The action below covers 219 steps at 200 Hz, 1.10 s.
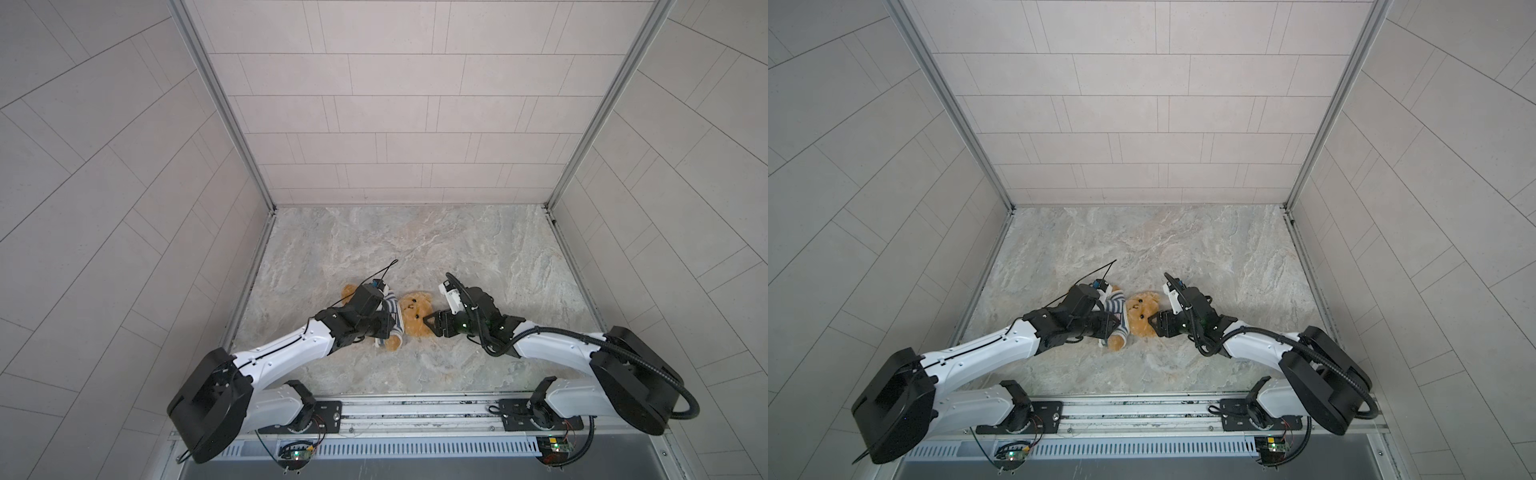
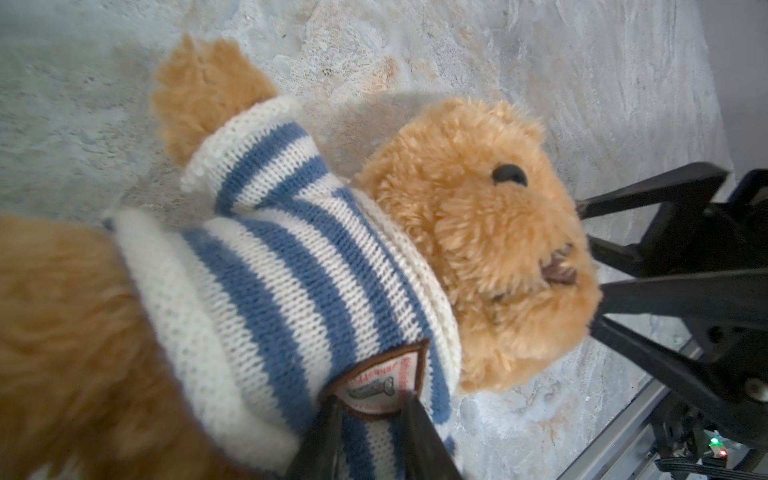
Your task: Dress the teddy bear
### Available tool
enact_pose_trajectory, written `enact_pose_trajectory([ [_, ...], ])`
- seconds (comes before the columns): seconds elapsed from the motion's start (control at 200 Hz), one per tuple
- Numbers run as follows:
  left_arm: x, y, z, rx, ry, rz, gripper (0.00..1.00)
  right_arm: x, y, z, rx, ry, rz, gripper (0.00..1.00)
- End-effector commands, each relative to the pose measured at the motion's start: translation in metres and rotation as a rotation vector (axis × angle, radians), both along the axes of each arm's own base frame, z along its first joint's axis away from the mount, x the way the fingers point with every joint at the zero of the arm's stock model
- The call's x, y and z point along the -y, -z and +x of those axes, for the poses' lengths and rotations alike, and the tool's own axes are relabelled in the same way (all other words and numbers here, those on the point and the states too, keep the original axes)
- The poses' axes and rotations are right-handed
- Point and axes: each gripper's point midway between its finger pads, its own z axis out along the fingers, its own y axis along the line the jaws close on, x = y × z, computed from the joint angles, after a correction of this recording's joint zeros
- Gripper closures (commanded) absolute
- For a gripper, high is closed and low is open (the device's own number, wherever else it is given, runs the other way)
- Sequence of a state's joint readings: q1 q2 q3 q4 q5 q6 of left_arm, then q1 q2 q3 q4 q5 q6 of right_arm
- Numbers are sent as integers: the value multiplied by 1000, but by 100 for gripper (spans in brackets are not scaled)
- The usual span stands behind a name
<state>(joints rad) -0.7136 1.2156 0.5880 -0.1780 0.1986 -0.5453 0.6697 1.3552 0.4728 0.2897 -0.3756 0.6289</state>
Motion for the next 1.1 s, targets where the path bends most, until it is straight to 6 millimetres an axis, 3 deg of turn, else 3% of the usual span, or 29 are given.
enact_pose_trajectory([
  [0.0, -13, 24, -13, -74, -21, 42, 71, -12, -18, 8, 21, -3, 93, 31],
  [0.19, -13, 29, -16, -76, -29, 18, 72, -16, -8, 9, 7, -14, 99, 41],
  [0.36, -11, 28, -17, -72, -35, -10, 72, -16, -4, 10, 7, -16, 98, 65],
  [0.506, -11, 23, -18, -67, -39, -32, 71, -20, -14, 11, 43, -44, 110, 85],
  [0.621, -14, 5, -17, -32, -49, -44, 68, -21, -30, 13, 105, -64, 107, 99],
  [0.916, -45, -44, -10, 31, -120, -85, 61, -5, -85, 1, 421, -118, -106, 100],
  [1.091, -38, -62, -5, 37, -125, -155, 61, 5, -103, -7, 516, -143, -180, 100],
])
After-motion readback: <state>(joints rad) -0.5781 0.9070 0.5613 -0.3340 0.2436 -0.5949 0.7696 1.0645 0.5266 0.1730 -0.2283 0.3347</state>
